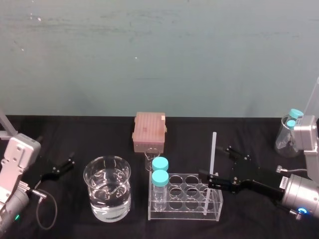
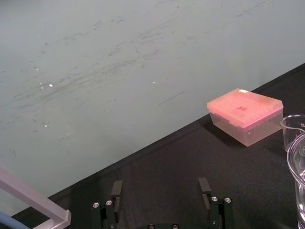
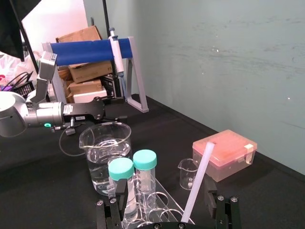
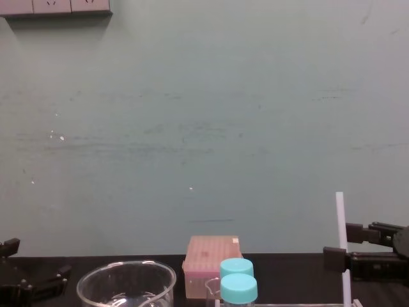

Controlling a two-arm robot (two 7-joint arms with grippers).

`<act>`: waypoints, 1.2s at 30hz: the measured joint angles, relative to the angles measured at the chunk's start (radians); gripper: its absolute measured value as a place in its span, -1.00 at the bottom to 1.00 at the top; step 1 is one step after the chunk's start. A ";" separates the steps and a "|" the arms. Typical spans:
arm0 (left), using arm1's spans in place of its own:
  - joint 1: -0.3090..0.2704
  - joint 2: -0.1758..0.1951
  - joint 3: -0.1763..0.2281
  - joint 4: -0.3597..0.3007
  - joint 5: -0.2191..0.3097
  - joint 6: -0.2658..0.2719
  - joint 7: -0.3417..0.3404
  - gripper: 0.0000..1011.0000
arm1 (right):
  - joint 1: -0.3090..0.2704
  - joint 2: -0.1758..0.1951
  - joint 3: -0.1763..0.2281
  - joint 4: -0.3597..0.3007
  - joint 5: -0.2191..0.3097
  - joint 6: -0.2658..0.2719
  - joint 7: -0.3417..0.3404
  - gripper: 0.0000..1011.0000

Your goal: Pick up the stirring rod with one hand, then place it down.

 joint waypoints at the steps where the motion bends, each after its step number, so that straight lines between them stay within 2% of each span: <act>1: 0.000 0.000 0.000 0.000 0.000 0.000 0.000 0.99 | 0.000 0.000 0.000 0.000 0.000 0.000 0.000 0.98; 13: 0.000 0.000 0.000 0.000 0.000 0.000 0.000 0.99 | 0.004 -0.011 0.060 -0.085 0.071 0.000 -0.029 0.98; 17: 0.000 0.000 0.000 0.000 0.000 0.000 0.000 0.99 | 0.011 -0.018 0.077 -0.107 0.089 0.000 -0.050 0.98; 22: 0.000 0.000 0.000 0.000 0.000 0.000 0.000 0.99 | 0.016 -0.034 0.100 -0.130 0.094 -0.003 -0.108 0.98; 26: 0.000 0.000 0.000 0.000 0.000 0.000 0.000 0.99 | 0.012 -0.056 0.120 -0.140 0.058 0.000 -0.209 0.98; 28: 0.000 0.000 0.000 0.000 0.000 0.000 0.000 0.99 | 0.008 -0.077 0.134 -0.142 0.028 0.011 -0.292 0.98; 30: 0.000 0.000 0.000 0.000 0.000 0.000 0.000 0.99 | 0.008 -0.094 0.142 -0.140 0.008 0.024 -0.346 0.98; 32: 0.000 0.000 0.000 0.000 0.000 0.000 0.000 0.99 | 0.018 -0.129 0.153 -0.119 -0.030 0.054 -0.447 0.98; 33: 0.000 0.000 0.000 0.000 0.000 0.000 0.000 0.99 | 0.018 -0.129 0.153 -0.119 -0.030 0.054 -0.447 0.98; 36: 0.000 0.000 0.000 0.000 0.000 0.000 0.000 0.99 | 0.041 -0.176 0.162 -0.068 -0.070 0.095 -0.555 0.98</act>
